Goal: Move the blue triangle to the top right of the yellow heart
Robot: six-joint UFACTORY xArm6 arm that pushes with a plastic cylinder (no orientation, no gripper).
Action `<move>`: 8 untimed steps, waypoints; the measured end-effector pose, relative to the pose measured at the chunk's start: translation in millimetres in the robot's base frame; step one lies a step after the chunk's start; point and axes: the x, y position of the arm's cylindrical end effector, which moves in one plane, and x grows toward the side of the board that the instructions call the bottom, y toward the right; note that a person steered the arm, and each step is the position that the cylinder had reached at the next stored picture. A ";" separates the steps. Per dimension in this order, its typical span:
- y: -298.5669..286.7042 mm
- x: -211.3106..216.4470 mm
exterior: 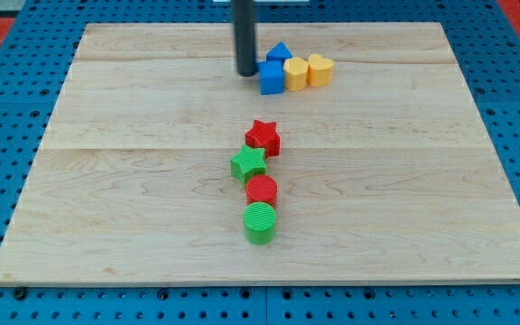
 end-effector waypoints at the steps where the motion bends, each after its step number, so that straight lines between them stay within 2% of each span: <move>1: 21.0 -15.6; 2: 20.5 -41.1; 3: -18.9 -52.8; 4: -12.1 -63.8; 6: 103.8 -60.4; 7: 107.4 -46.5; 8: 148.2 -26.0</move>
